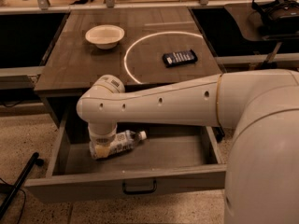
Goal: Pick blue plastic bottle from top drawer and place on counter
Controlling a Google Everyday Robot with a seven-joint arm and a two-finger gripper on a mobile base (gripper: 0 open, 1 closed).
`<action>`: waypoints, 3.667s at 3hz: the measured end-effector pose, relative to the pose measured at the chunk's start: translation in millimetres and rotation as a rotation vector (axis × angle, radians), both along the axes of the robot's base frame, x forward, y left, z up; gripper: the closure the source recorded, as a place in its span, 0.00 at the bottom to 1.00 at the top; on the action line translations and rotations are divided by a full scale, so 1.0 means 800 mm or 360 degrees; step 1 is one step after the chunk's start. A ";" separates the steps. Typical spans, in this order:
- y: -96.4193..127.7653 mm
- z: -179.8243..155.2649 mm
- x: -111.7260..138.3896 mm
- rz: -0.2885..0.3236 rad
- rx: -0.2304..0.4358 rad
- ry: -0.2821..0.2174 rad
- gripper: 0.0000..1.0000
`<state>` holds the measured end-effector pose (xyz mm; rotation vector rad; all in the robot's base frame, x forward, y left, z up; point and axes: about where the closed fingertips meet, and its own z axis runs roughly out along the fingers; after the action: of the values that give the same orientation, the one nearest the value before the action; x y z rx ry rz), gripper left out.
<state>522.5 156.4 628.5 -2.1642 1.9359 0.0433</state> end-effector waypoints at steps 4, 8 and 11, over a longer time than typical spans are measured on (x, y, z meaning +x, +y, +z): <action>-0.007 0.017 -0.004 -0.0009 -0.0008 -0.0020 1.00; -0.040 0.177 -0.025 -0.0026 -0.0071 -0.0250 1.00; -0.103 0.349 0.059 -0.0170 0.0245 -0.0581 1.00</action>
Offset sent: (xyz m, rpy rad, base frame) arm 0.0000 0.0000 0.0000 0.0000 0.0000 0.0000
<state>569.7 73.8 907.7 -1.8194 1.7700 -0.2011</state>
